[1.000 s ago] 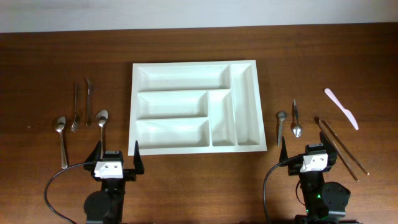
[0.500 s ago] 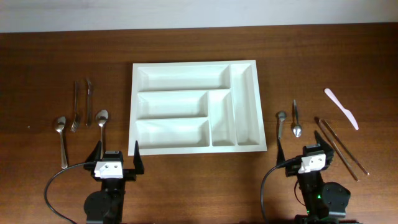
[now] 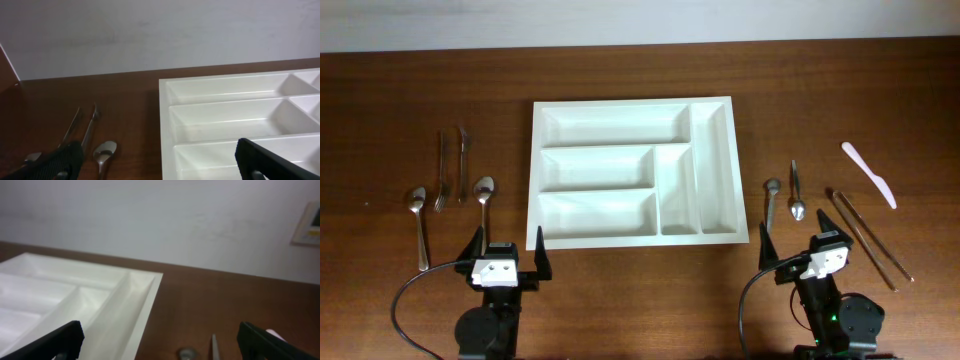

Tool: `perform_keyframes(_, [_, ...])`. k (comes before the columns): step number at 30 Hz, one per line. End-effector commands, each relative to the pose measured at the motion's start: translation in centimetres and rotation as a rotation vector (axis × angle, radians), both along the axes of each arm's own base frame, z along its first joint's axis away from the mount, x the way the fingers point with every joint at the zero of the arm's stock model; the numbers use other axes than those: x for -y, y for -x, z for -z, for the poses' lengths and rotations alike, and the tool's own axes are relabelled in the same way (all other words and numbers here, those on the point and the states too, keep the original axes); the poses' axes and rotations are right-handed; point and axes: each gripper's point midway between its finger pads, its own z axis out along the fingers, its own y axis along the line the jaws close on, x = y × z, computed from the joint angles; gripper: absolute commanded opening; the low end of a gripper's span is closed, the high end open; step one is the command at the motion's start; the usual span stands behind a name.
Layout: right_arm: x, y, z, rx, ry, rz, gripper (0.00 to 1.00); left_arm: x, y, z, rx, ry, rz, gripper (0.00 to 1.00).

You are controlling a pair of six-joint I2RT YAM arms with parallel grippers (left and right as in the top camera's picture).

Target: Pack container

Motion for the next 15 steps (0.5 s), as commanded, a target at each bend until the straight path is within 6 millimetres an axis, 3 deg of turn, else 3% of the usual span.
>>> perform_keyframes(1, [1.7, -0.2, -0.6, 0.018, -0.137, 0.098, 0.99, -0.3, 0.0, 0.0, 0.005, -0.016, -0.014, 0.99])
perform_keyframes(6, [3.4, 0.0, -2.9, 0.059, -0.287, 0.19, 0.99, -0.3, 0.0, 0.0, 0.005, -0.016, -0.014, 0.99])
perform_keyframes(11, [4.8, 0.0, -7.0, 0.09, -0.291, 0.273, 0.99, -0.3, 0.0, 0.0, 0.005, -0.016, -0.014, 0.99])
perform_keyframes(15, [5.0, -1.5, -10.6, 0.059, -0.29, 0.277, 0.99, -0.3, 0.0, 0.0, 0.005, -0.016, -0.014, 0.99])
